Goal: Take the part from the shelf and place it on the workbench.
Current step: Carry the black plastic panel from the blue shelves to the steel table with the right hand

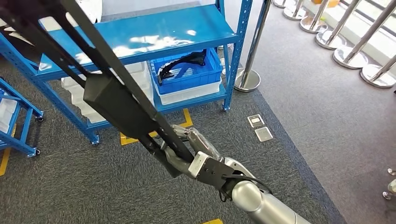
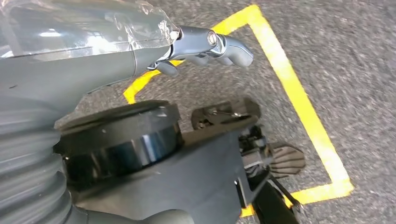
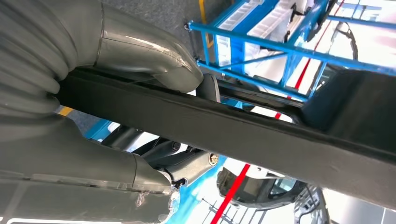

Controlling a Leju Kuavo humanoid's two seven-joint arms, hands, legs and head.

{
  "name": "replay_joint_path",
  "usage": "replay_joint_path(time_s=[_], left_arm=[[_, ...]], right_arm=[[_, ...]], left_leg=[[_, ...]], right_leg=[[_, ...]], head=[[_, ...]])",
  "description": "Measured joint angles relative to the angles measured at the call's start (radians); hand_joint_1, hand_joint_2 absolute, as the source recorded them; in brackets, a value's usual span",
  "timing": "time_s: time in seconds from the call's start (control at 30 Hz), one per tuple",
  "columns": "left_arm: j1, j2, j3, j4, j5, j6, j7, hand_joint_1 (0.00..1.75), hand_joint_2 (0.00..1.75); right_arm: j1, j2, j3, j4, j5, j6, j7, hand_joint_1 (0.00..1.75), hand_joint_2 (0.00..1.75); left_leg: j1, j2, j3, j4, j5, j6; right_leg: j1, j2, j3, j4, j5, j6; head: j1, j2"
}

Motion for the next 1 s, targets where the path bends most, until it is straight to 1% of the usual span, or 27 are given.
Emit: replay_joint_path(time_s=[0.03,0.1,0.13,0.17,0.2,0.23,0.27,0.3,0.33,0.37,0.4,0.43,0.47,0.5,0.53,0.6,0.63,0.67,0.7,0.73,0.77,0.8,0.83,0.87,0.9,0.97,1.0], left_arm=[[0.001,0.000,0.000,0.000,0.002,-0.001,0.000,0.00,1.75],[0.004,0.000,0.000,0.000,0.006,-0.004,0.000,0.00,1.75],[0.005,0.000,0.000,0.000,0.008,-0.005,0.000,0.00,1.75],[0.007,0.000,0.000,0.000,0.010,-0.005,0.000,0.00,1.75],[0.009,0.000,0.000,0.000,0.012,-0.005,0.000,0.00,1.75],[0.010,0.000,0.000,0.000,0.013,-0.005,0.000,0.00,1.75],[0.010,0.000,0.000,0.000,0.013,-0.005,0.000,0.00,1.75],[0.010,0.000,0.000,0.000,0.013,-0.004,0.000,0.00,1.75],[0.009,0.000,0.000,0.000,0.013,-0.004,0.000,0.00,1.75],[0.009,0.000,0.000,0.000,0.013,-0.004,0.001,0.00,1.75],[0.009,0.000,0.000,0.000,0.012,-0.005,0.001,0.00,1.75],[0.009,0.000,0.000,0.001,0.012,-0.005,0.002,0.00,1.75],[0.010,0.001,0.000,0.001,0.012,-0.005,0.003,0.00,1.75],[0.010,0.002,0.000,0.001,0.012,-0.005,0.004,0.00,1.75],[0.010,0.003,0.000,0.002,0.012,-0.005,0.004,0.00,1.75],[0.010,0.004,0.000,0.002,0.012,-0.005,0.005,0.00,1.75],[0.010,0.004,0.000,0.002,0.012,-0.005,0.005,0.00,1.75],[0.011,0.004,0.000,0.002,0.012,-0.005,0.006,0.00,1.75],[0.012,0.004,0.000,0.002,0.011,-0.005,0.006,0.00,1.75],[0.012,0.004,0.000,0.002,0.011,-0.005,0.006,0.00,1.75],[0.013,0.005,0.000,0.002,0.011,-0.005,0.006,0.00,1.75],[0.013,0.005,0.000,0.002,0.011,-0.005,0.007,0.00,1.75],[0.012,0.005,0.000,0.002,0.011,-0.006,0.007,0.00,1.75],[0.012,0.005,0.000,0.002,0.011,-0.006,0.008,0.00,1.75],[0.012,0.005,0.000,0.002,0.011,-0.006,0.009,0.00,1.75],[0.013,0.006,0.000,0.002,0.012,-0.006,0.011,0.00,1.75],[0.014,0.006,0.000,0.002,0.012,-0.006,0.012,0.00,1.75]], right_arm=[[-0.001,0.001,0.001,0.000,0.007,0.001,0.001,1.75,1.75],[-0.002,0.001,0.005,0.000,0.015,0.004,0.003,1.75,1.75],[-0.001,0.002,0.008,0.000,0.017,0.005,0.004,1.75,1.75],[-0.001,0.002,0.010,0.000,0.018,0.007,0.004,1.75,1.75],[-0.001,0.003,0.012,0.001,0.019,0.008,0.004,1.75,1.75],[-0.002,0.004,0.013,0.001,0.020,0.009,0.004,1.75,1.75],[-0.002,0.004,0.014,0.002,0.021,0.010,0.004,1.75,1.75],[-0.003,0.005,0.015,0.002,0.022,0.010,0.004,1.75,1.75],[-0.004,0.006,0.016,0.002,0.023,0.010,0.004,1.75,1.75],[-0.004,0.006,0.016,0.003,0.024,0.010,0.004,1.75,1.75],[-0.005,0.007,0.017,0.003,0.026,0.010,0.003,1.75,1.75],[-0.004,0.008,0.017,0.003,0.027,0.010,0.003,1.75,1.75],[-0.005,0.009,0.017,0.003,0.027,0.010,0.003,1.75,1.75],[-0.005,0.011,0.018,0.003,0.027,0.010,0.003,1.75,1.75],[-0.005,0.013,0.018,0.003,0.027,0.010,0.002,1.75,1.75],[-0.005,0.014,0.018,0.004,0.028,0.009,0.002,1.75,1.75],[-0.005,0.014,0.018,0.005,0.029,0.009,0.002,1.75,1.75],[-0.004,0.014,0.018,0.006,0.029,0.009,0.002,1.75,1.75],[-0.004,0.014,0.018,0.009,0.030,0.009,0.002,1.75,1.75],[-0.003,0.015,0.018,0.010,0.031,0.009,0.002,1.75,1.75],[-0.003,0.015,0.019,0.012,0.031,0.009,0.001,1.75,1.75],[-0.003,0.016,0.019,0.012,0.032,0.009,0.001,1.75,1.75],[-0.003,0.016,0.019,0.012,0.032,0.009,0.000,1.75,1.75],[-0.004,0.017,0.019,0.013,0.033,0.009,0.000,1.75,1.75],[-0.004,0.017,0.019,0.013,0.034,0.009,0.000,1.75,1.75],[-0.005,0.019,0.019,0.015,0.035,0.010,-0.001,1.75,1.75],[-0.006,0.020,0.019,0.017,0.035,0.010,-0.001,1.75,1.75]], left_leg=[[0.002,-0.002,-0.007,-0.004,0.011,0.007],[0.001,-0.008,-0.027,-0.005,0.031,0.016],[0.000,-0.012,-0.036,-0.003,0.039,0.017],[-0.001,-0.018,-0.046,0.000,0.047,0.017],[-0.002,-0.024,-0.056,0.004,0.053,0.015],[-0.002,-0.031,-0.065,0.010,0.058,0.014],[-0.002,-0.039,-0.075,0.017,0.060,0.012],[-0.002,-0.046,-0.085,0.024,0.062,0.009],[-0.001,-0.052,-0.095,0.031,0.065,0.005],[0.000,-0.059,-0.103,0.037,0.068,0.001],[0.002,-0.066,-0.110,0.040,0.072,-0.006],[0.001,-0.075,-0.114,0.041,0.076,-0.012],[0.001,-0.075,-0.117,0.045,0.076,-0.019],[-0.001,-0.066,-0.123,0.057,0.067,-0.026],[-0.002,-0.051,-0.134,0.084,0.048,-0.032],[0.003,-0.020,-0.180,0.195,-0.016,-0.044],[0.007,-0.014,-0.207,0.259,-0.044,-0.049],[0.010,-0.012,-0.226,0.306,-0.057,-0.053],[0.014,-0.009,-0.229,0.321,-0.051,-0.055],[0.017,-0.005,-0.213,0.295,-0.027,-0.057],[0.018,0.004,-0.181,0.236,0.007,-0.057],[0.018,0.022,-0.144,0.164,0.034,-0.056],[0.013,0.042,-0.114,0.103,0.053,-0.052],[0.009,0.055,-0.097,0.064,0.062,-0.046],[0.004,0.063,-0.094,0.047,0.061,-0.039],[0.001,0.046,-0.099,0.038,0.066,-0.021],[0.002,0.036,-0.099,0.032,0.070,-0.013]], right_leg=[[0.000,0.001,-0.010,0.028,-0.033,0.003],[0.001,0.004,-0.045,0.142,-0.130,0.005],[0.001,0.005,-0.061,0.207,-0.162,0.005],[0.001,0.005,-0.069,0.254,-0.173,0.005],[0.001,0.006,-0.061,0.268,-0.163,0.004],[0.001,0.010,-0.033,0.242,-0.140,0.002],[0.001,0.021,0.010,0.181,-0.115,-0.001],[0.000,0.042,0.056,0.115,-0.103,-0.007],[-0.001,0.061,0.091,0.057,-0.099,-0.012],[-0.001,0.076,0.111,0.019,-0.103,-0.017],[0.000,0.079,0.116,0.007,-0.111,-0.020],[0.000,0.070,0.115,-0.001,-0.110,-0.022],[-0.001,0.057,0.115,-0.005,-0.108,-0.026],[-0.003,0.046,0.115,-0.009,-0.106,-0.031],[-0.006,0.034,0.116,-0.013,-0.104,-0.036],[-0.006,0.009,0.116,-0.014,-0.102,-0.042],[-0.005,-0.004,0.116,-0.014,-0.102,-0.043],[-0.004,-0.017,0.115,-0.013,-0.103,-0.043],[-0.004,-0.030,0.115,-0.013,-0.103,-0.043],[-0.005,-0.041,0.115,-0.012,-0.103,-0.042],[-0.005,-0.051,0.116,-0.011,-0.104,-0.041],[-0.004,-0.060,0.116,-0.010,-0.106,-0.038],[-0.003,-0.069,0.116,-0.010,-0.107,-0.035],[-0.001,-0.077,0.116,-0.009,-0.107,-0.031],[0.001,-0.085,0.115,-0.009,-0.107,-0.026],[0.003,-0.102,0.116,-0.010,-0.107,-0.014],[0.001,-0.095,0.115,-0.005,-0.113,-0.008]], head=[[0.005,0.000],[0.018,0.000],[0.024,0.000],[0.029,0.000],[0.033,0.000],[0.036,0.000],[0.040,0.000],[0.042,0.000],[0.043,0.000],[0.044,0.000],[0.045,0.000],[0.045,0.000],[0.047,0.000],[0.043,0.000],[0.037,0.000],[0.023,0.000],[0.017,0.000],[0.014,0.000],[0.011,0.000],[0.007,0.000],[0.002,0.000],[-0.003,0.000],[-0.008,0.000],[-0.011,0.000],[-0.012,0.000],[-0.008,0.000],[-0.006,0.000]])
